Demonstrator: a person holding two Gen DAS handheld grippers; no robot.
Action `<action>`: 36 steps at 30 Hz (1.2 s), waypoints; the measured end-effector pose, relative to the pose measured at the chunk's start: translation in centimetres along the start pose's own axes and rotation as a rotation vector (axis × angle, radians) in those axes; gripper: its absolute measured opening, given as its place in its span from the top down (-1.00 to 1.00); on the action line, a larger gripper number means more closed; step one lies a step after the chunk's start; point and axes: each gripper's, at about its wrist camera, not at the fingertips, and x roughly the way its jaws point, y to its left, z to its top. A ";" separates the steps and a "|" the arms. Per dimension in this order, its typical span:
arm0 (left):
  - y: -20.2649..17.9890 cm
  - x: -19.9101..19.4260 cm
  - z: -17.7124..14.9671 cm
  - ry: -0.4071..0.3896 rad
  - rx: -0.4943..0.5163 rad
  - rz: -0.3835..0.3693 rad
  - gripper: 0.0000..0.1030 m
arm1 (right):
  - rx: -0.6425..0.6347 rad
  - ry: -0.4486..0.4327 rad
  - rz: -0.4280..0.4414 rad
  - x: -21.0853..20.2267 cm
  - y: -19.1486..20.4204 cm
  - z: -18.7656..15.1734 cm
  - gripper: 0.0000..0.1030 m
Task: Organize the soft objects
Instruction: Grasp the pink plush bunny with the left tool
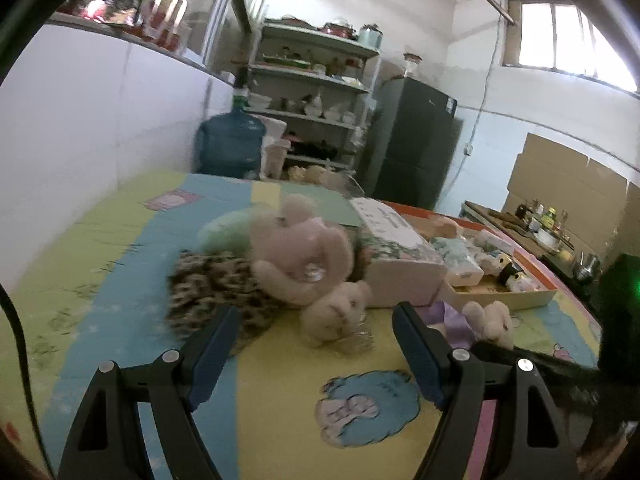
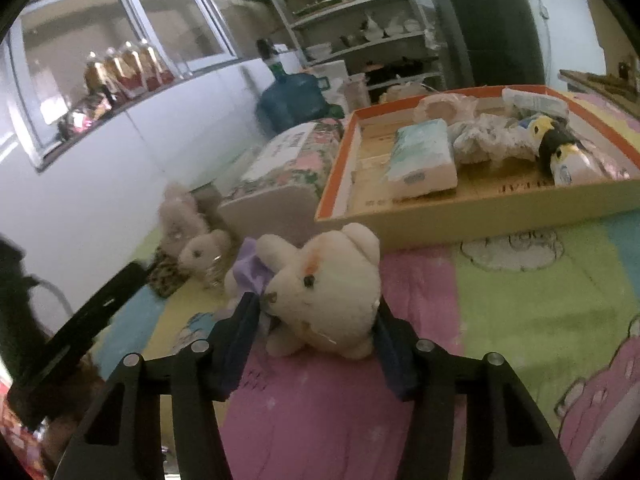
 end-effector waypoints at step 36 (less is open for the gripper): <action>-0.7 5.7 -0.1 0.136 -0.076 0.002 0.14 | 0.030 -0.029 0.096 -2.4 -3.0 -1.1 -0.12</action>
